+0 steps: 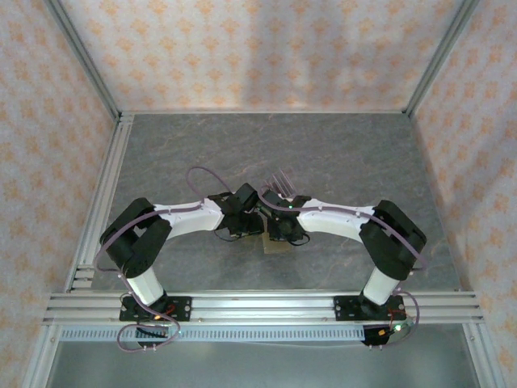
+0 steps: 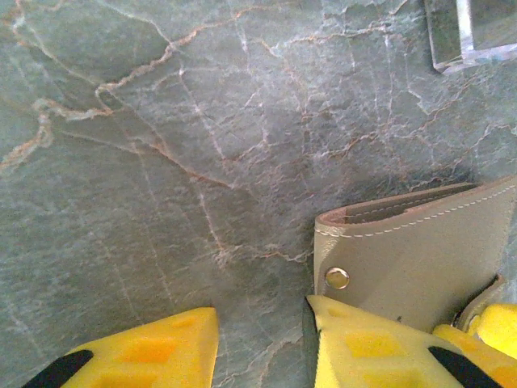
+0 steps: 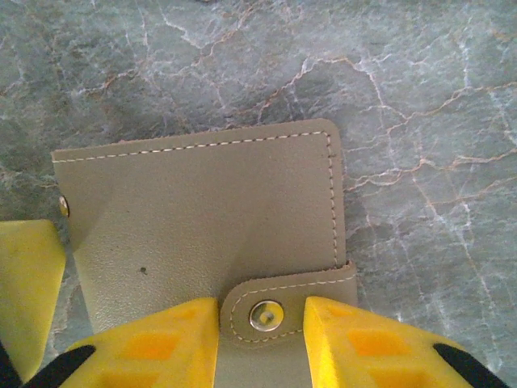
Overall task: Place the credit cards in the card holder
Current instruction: Open the button on the card holder.
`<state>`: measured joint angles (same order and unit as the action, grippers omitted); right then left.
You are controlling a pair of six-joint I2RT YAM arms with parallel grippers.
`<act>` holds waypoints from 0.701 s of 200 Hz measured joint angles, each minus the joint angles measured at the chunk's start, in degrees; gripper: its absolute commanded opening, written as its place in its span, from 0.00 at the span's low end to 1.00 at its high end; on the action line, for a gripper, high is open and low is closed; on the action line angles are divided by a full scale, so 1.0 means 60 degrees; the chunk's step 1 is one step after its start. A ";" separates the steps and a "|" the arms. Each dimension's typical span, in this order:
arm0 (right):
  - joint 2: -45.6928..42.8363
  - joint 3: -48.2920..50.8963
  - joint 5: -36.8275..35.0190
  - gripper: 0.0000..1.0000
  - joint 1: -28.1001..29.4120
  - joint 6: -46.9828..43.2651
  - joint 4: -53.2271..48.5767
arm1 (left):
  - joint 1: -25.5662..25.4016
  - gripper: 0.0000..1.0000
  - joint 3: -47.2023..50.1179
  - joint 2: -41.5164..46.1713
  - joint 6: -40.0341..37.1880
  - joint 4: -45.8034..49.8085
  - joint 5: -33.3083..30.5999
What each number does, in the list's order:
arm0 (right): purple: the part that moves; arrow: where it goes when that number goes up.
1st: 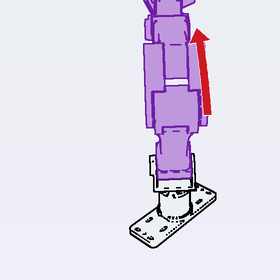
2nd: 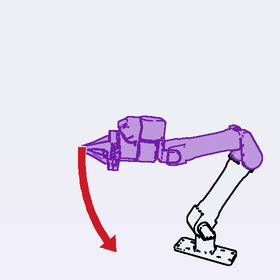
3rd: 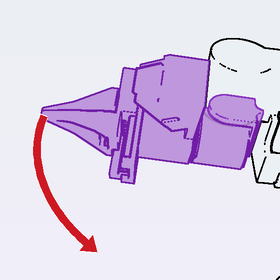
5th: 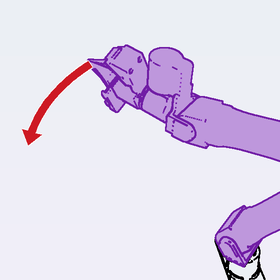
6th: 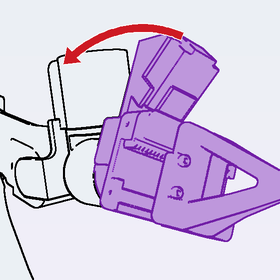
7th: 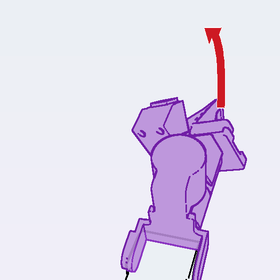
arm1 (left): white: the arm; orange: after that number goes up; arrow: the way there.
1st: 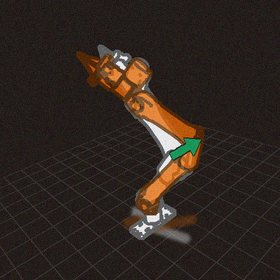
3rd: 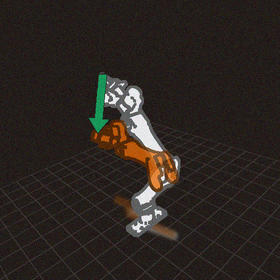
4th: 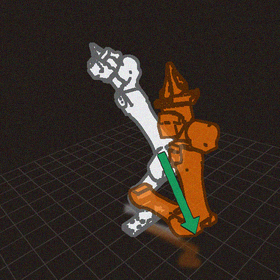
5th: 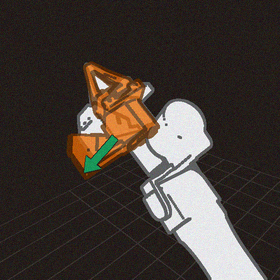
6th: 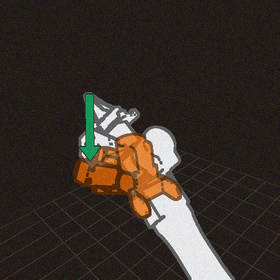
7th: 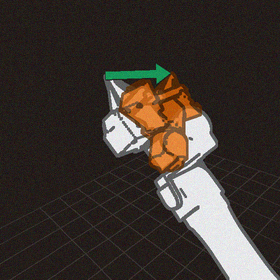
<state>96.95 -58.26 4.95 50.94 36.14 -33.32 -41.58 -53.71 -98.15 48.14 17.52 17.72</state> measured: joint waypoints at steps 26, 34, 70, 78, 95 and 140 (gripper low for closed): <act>0.0040 -0.0011 -0.0080 0.28 0.0000 -0.0055 -0.0015 | 0.0007 0.35 -0.0007 0.0000 0.0000 0.0011 0.0015; 0.0040 -0.0011 -0.0095 0.26 0.0000 -0.0073 -0.0011 | 0.0011 0.35 -0.0007 0.0000 0.0000 0.0011 0.0015; 0.0007 0.0044 -0.0153 0.13 0.0000 -0.0131 0.0029 | 0.0007 0.35 -0.0102 0.0000 -0.0004 0.0157 0.0018; -0.0022 0.0069 -0.0175 0.09 0.0000 -0.0171 0.0062 | -0.0007 0.35 -0.0153 0.0000 -0.0004 0.0189 0.0015; -0.0117 0.0142 -0.0171 0.02 0.0000 -0.0262 0.0193 | -0.0044 0.35 -0.0280 0.0000 -0.0004 0.0219 0.0022; -0.0273 0.0302 -0.0047 0.00 -0.0022 -0.0335 0.0368 | -0.0157 0.33 -0.0692 0.0004 -0.0004 0.0506 0.0015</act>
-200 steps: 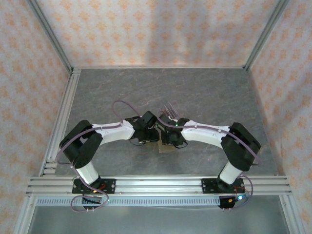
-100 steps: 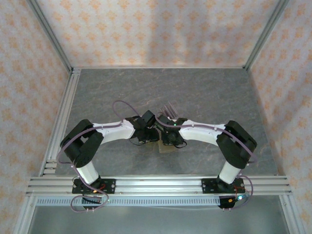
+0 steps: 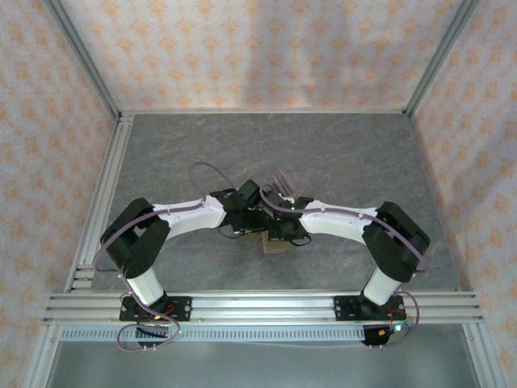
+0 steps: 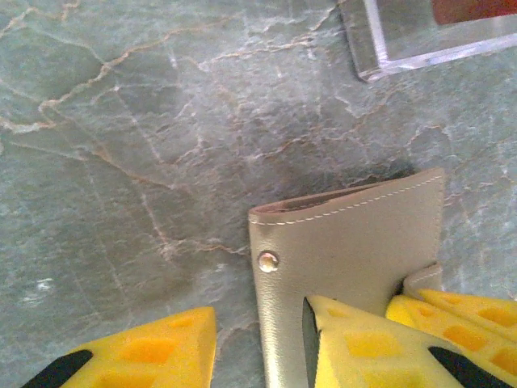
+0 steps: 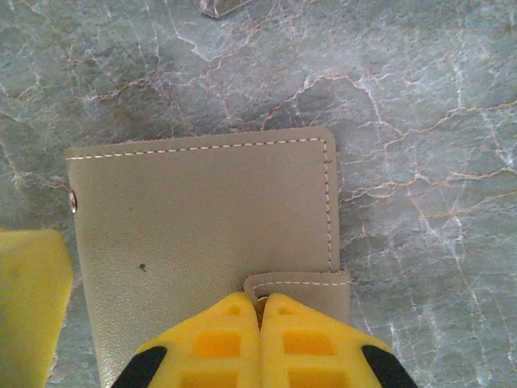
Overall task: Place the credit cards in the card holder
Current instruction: Open the button on the card holder.
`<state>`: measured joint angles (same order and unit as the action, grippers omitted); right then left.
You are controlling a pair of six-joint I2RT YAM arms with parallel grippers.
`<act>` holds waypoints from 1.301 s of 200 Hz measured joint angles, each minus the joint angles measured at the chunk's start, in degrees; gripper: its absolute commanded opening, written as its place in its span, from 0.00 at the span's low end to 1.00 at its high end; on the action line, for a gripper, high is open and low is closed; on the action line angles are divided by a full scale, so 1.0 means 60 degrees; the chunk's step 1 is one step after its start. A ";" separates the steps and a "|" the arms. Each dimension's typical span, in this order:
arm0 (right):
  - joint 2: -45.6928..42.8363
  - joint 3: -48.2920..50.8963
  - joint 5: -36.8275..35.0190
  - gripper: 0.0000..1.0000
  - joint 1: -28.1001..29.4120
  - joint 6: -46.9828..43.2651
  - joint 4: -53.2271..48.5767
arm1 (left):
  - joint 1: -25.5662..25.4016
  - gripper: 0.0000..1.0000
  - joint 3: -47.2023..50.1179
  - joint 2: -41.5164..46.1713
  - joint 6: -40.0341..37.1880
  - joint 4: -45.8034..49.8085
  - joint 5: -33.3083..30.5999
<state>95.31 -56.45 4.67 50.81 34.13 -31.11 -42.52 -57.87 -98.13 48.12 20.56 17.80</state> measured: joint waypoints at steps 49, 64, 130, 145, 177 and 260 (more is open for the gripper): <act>-0.0149 0.0164 0.0408 0.00 -0.0178 -0.0051 0.0182 | -0.0084 0.26 -0.0543 -0.0237 -0.0011 0.0200 0.0000; -0.0211 0.0237 0.0535 0.00 -0.0255 -0.0044 0.0259 | -0.0102 0.21 -0.0586 -0.0342 -0.0033 0.0189 0.0004; -0.0510 0.0586 0.0984 0.00 -0.0474 -0.0018 0.0583 | -0.0124 0.10 -0.0597 -0.0820 -0.0033 0.0124 -0.0036; -0.0586 0.0659 0.1071 0.00 -0.0503 -0.0011 0.0594 | -0.0171 0.08 -0.0619 -0.0863 -0.0062 0.0164 -0.0127; -0.0896 0.0820 0.1472 0.00 -0.0688 0.0127 0.0554 | -0.0273 0.06 -0.0798 -0.1005 -0.0215 0.0368 -0.0353; -0.3111 0.2371 0.2149 0.02 -0.1883 0.0597 0.1373 | -0.0729 0.04 -0.0605 -0.0940 -0.0270 0.0160 -0.1297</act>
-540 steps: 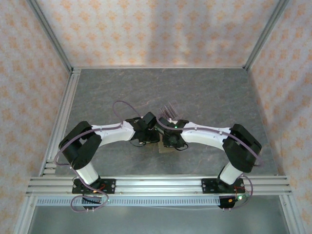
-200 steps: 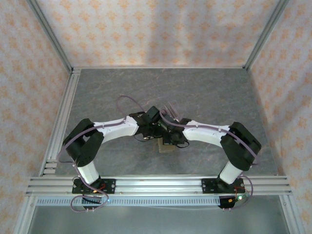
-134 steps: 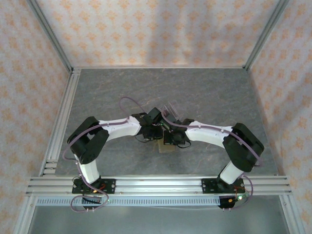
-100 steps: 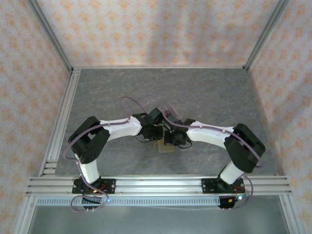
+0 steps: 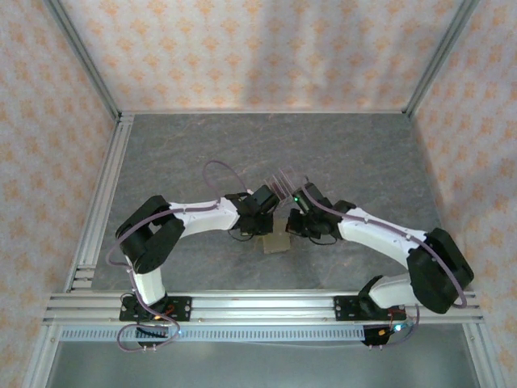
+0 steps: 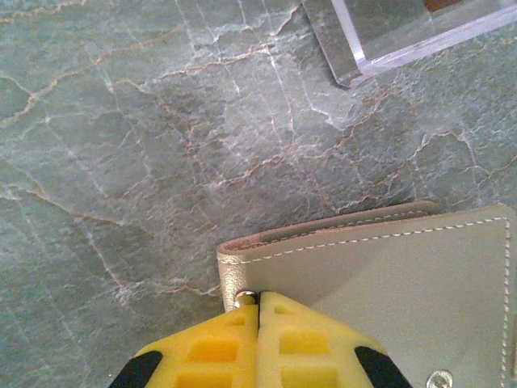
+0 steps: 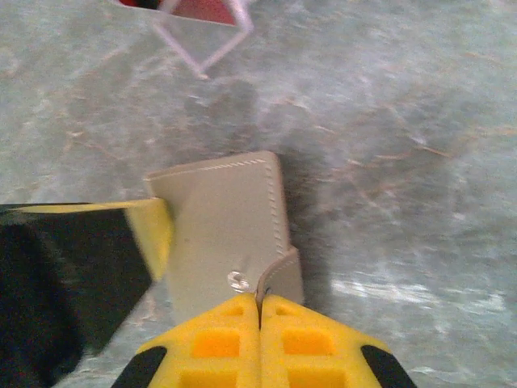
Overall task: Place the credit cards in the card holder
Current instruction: Open the button on the card holder, then open the card holder at the bottom-center of the table.
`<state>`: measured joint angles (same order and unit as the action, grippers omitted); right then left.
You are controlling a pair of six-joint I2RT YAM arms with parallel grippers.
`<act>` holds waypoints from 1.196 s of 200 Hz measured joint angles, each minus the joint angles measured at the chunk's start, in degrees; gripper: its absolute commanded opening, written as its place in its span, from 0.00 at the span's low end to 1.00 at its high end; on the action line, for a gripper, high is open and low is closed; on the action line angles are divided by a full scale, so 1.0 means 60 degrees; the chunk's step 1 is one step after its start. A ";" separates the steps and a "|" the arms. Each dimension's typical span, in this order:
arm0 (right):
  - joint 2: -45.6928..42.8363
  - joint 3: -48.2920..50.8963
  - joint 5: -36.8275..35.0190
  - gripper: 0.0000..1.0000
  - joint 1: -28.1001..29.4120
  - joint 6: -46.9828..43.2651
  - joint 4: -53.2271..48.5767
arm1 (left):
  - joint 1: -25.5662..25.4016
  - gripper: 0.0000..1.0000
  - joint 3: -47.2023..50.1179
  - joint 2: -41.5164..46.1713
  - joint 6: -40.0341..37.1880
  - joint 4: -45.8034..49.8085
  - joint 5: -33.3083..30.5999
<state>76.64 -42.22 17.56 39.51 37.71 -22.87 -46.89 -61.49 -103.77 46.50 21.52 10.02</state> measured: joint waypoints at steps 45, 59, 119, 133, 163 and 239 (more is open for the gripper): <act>-0.0229 0.0608 -0.1096 0.18 -0.0033 0.0521 -0.0259 | -0.0004 0.04 0.0036 0.0022 0.0000 -0.0047 0.0004; -0.0492 0.0561 -0.1650 0.25 -0.0033 0.0637 -0.0605 | -0.0004 0.04 0.0036 0.0022 0.0000 -0.0047 0.0004; -0.1009 -0.1020 -0.2324 0.12 0.0164 0.0470 -0.1785 | -0.0004 0.05 0.0146 0.0095 0.0000 -0.0157 0.0007; -0.0925 -0.1341 -0.1814 0.05 0.0215 0.0463 -0.1537 | -0.0004 0.05 0.0182 0.0109 0.0007 -0.0204 0.0007; 0.0051 -0.1818 -0.0692 0.01 0.0528 0.0535 -0.0783 | -0.0004 0.05 0.0208 0.0138 0.0018 -0.0237 0.0007; 0.1621 -0.1548 -0.0022 0.01 0.0641 0.0987 0.0040 | 0.0000 0.04 0.0240 0.0149 0.0025 -0.0255 0.0007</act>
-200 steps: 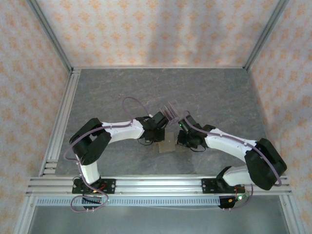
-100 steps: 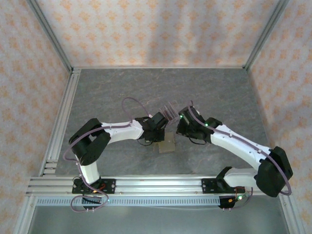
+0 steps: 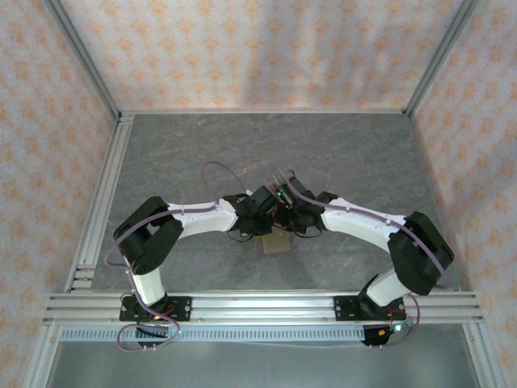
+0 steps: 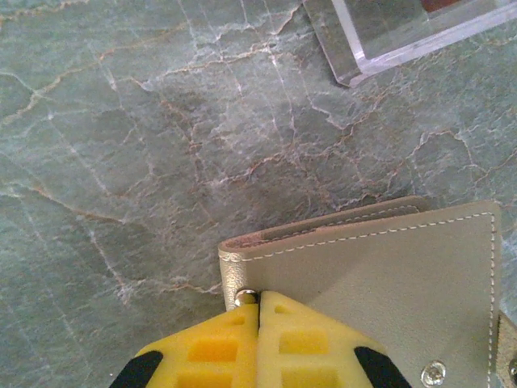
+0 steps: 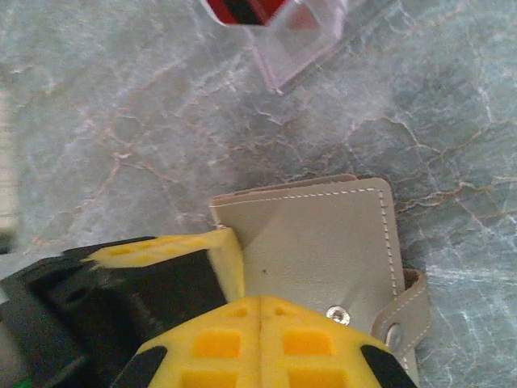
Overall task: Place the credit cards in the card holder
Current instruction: Open the card holder at the bottom-center of the table.
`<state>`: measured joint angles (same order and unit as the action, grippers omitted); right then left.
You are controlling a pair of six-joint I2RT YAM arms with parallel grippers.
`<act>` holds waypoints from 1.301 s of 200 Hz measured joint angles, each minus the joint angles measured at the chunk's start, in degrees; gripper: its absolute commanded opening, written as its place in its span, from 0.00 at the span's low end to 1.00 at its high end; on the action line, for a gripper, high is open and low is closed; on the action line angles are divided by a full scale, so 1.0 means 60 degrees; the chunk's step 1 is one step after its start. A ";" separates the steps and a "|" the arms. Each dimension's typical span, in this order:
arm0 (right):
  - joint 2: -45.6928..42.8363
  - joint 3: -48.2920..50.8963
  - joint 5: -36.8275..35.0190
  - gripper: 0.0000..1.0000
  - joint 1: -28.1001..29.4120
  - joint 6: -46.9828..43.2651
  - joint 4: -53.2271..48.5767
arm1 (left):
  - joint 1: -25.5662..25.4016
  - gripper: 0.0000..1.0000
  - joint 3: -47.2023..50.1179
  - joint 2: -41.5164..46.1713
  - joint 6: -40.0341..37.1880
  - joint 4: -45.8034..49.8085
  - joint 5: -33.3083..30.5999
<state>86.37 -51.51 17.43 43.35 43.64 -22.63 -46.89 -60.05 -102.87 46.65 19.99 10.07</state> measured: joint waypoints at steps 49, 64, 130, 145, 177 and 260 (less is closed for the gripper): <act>0.0007 0.0987 -0.0080 0.03 -0.0058 0.0051 0.0000 | 0.0000 0.04 0.0215 0.0113 0.0040 -0.0259 0.0000; -0.0004 0.1162 -0.0153 0.08 -0.0098 0.0036 -0.0040 | 0.0000 0.04 0.0259 0.0138 0.0066 -0.0310 0.0000; -0.0583 0.1300 -0.0055 0.31 -0.0299 -0.0324 -0.0248 | 0.0000 0.04 0.0346 0.0193 0.0069 -0.0404 0.0007; -0.0532 0.1315 0.0200 0.33 -0.0299 -0.0404 -0.0146 | -0.0007 0.04 0.0357 0.0211 0.0073 -0.0401 0.0007; -0.0382 0.1315 0.0579 0.36 -0.0299 -0.0572 -0.0011 | -0.0018 0.04 0.0412 0.0251 0.0073 -0.0404 0.0022; -0.0160 0.1188 0.1191 0.35 -0.0324 -0.0973 0.0036 | -0.0124 0.04 0.0743 0.0568 0.0080 -0.0277 0.0109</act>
<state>85.41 -44.38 24.58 41.41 37.80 -22.41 -47.64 -55.59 -99.46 47.13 18.33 10.72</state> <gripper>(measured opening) 0.356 0.048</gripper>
